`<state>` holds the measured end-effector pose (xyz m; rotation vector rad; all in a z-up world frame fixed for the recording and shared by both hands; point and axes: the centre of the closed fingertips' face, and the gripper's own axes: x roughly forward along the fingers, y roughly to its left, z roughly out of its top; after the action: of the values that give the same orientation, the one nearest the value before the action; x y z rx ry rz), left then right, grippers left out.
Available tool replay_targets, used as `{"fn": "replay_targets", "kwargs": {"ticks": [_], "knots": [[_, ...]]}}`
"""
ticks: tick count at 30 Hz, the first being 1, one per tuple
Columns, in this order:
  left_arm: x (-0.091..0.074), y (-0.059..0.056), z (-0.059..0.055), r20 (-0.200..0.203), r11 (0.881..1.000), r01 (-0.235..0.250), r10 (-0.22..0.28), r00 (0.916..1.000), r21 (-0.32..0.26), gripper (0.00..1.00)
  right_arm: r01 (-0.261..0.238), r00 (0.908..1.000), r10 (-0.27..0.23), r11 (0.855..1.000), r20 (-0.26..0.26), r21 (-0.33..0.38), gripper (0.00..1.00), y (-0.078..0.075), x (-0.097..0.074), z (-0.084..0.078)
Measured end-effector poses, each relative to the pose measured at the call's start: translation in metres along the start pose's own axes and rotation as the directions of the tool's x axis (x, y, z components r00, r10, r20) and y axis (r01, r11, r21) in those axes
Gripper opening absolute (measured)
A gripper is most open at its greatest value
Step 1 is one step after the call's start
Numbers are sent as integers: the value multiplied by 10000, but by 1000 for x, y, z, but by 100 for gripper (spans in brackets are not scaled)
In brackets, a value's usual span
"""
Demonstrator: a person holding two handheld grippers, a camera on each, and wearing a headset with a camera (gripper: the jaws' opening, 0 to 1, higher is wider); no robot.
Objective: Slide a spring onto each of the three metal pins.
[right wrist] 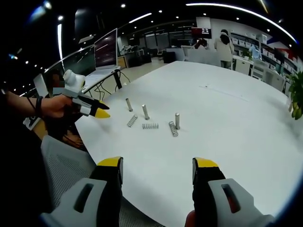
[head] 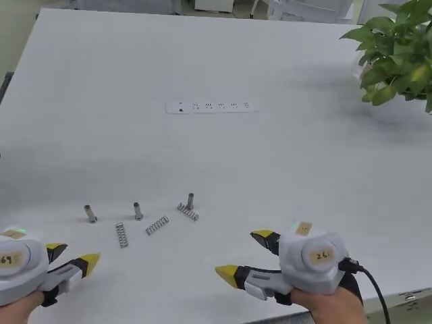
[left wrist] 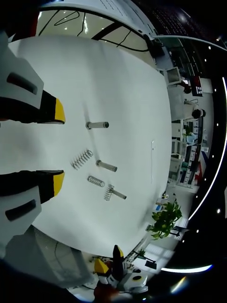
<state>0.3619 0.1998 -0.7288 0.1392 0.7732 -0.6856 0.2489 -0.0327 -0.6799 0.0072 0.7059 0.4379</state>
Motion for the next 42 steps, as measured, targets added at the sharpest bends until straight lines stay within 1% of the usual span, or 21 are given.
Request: {"fn": "replay_targets", "kwargs": {"ticks": [6, 9, 11, 13, 16, 17, 20, 22, 25, 29, 32, 34, 35, 37, 39, 41, 42], "knots": [[17, -12, 0, -114, 9998, 198, -198, 9997, -17, 31, -73, 10000, 73, 10000, -17, -22, 58, 1, 1, 0], [26, -19, 2, -145, 9994, 323, -326, 9994, -155, 31, -58, 10000, 58, 10000, 1, 31, 58, 0, 1, 0], [34, -25, 2, -222, 9990, 433, -435, 9988, -96, 30, -58, 10000, 58, 10000, 58, 49, 57, 0, 1, 2], [41, -27, 3, -285, 9989, 471, -472, 9985, -46, 30, -59, 10000, 59, 10000, 62, 59, 57, -1, 1, 2], [46, -28, 5, -313, 9988, 478, -480, 9984, -60, 29, -47, 10000, 46, 10000, 69, 69, 57, -1, 1, 2], [49, -24, 6, -330, 9989, 460, -462, 9984, -59, 28, -37, 10000, 36, 9999, 72, 94, 57, -1, 0, 2], [54, -21, 7, -331, 9989, 435, -440, 9985, -148, 27, 11, 10000, -13, 9999, 88, 160, 57, -2, -1, 1], [56, -23, 7, -343, 9990, 430, -435, 9985, -152, 27, 22, 10000, -23, 9998, 76, 173, 57, -3, -1, 0], [60, -23, 9, -233, 9991, 418, -421, 9988, -119, 25, 40, 10000, -42, 9998, 80, 210, 57, -4, -2, -1], [64, -25, 9, -332, 9991, 403, -407, 9986, -135, 25, 79, 9999, -83, 9996, 124, 272, 57, -6, -4, 0], [69, -25, 6, -422, 9993, 345, -349, 9985, -114, 24, 93, 9999, -96, 9996, 123, 253, 57, -7, -3, 0], [71, -26, 5, -485, 9995, 308, -312, 9983, -73, 24, 82, 9999, -85, 9996, 135, 253, 57, -8, -3, 0], [74, -27, 3, -598, 9995, 285, -278, 9978, 107, 23, 83, 9999, -86, 9997, 143, 233, 57, -8, -3, 1], [75, -28, 2, -628, 9994, 278, -263, 9977, 222, 22, 71, 9998, -75, 9996, 183, 259, 57, -7, -3, 2], [78, -29, -1, -774, 9985, 246, -208, 9968, 485, 20, 68, 9998, -73, 9997, 190, 237, 57, -8, -4, 2], [80, -30, -1, -807, 9977, 252, -201, 9965, 632, 19, 62, 9998, -65, 9998, 169, 206, 57, -8, -4, 2], [80, -29, -1, -827, 9968, 181, -116, 9965, 784, 18, 66, 9998, -70, 9998, 173, 200, 57, -8, -5, 2]]}}
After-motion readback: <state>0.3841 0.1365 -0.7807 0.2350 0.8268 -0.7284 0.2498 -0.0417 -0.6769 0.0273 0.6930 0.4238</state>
